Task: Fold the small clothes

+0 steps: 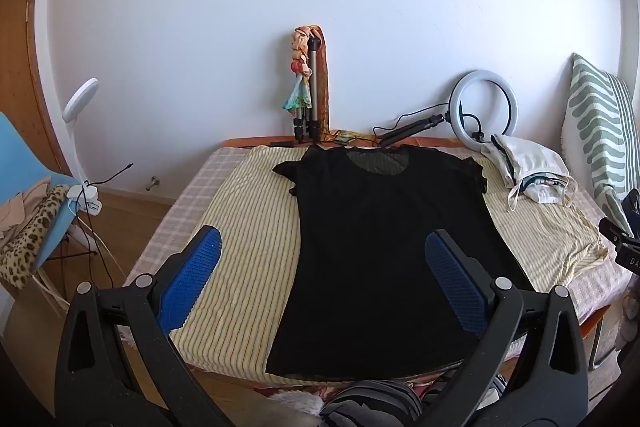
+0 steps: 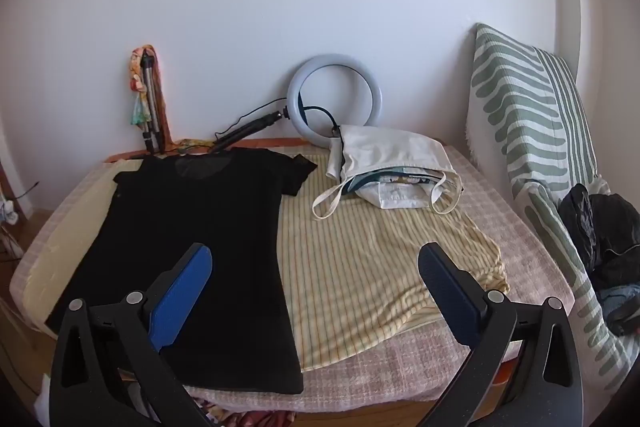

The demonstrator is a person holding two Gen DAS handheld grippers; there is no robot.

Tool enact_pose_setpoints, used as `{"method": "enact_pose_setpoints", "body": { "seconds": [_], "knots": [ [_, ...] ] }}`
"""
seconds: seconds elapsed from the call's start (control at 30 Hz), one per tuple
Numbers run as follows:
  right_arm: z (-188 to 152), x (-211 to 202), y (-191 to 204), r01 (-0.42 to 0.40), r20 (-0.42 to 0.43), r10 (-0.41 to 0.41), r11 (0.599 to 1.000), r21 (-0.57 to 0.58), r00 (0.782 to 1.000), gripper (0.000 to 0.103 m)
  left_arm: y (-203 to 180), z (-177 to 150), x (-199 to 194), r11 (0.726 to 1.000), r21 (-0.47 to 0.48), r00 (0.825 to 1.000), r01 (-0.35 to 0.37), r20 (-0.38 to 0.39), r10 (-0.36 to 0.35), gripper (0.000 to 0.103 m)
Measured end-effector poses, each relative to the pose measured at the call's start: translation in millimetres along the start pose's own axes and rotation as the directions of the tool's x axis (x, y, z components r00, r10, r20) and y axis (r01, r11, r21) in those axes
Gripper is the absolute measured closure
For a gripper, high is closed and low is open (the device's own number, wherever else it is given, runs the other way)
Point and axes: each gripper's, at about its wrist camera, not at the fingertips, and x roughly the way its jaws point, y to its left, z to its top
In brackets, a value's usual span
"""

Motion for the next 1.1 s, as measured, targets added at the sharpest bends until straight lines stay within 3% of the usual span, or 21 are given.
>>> {"method": "enact_pose_setpoints", "body": {
  "seconds": [0.23, 0.47, 1.1],
  "knots": [
    [4, -1, 4, 0.000, -0.010, 0.000, 1.000, 0.014, 1.000, 0.000, 8, 13, 2, 1.000, -0.017, 1.000, -0.006, 0.003, 0.006, 0.000],
    [5, -4, 10, -0.013, -0.005, 0.013, 1.000, -0.004, 1.000, 0.000, 6, 6, -12, 1.000, -0.018, 0.999, -0.015, 0.037, 0.015, 0.000],
    [6, -8, 13, -0.039, 0.002, 0.039, 0.999, -0.003, 0.999, 0.000, 5, 11, -15, 1.000, -0.023, 0.999, -0.014, 0.043, 0.015, 0.000]
  ]
}}
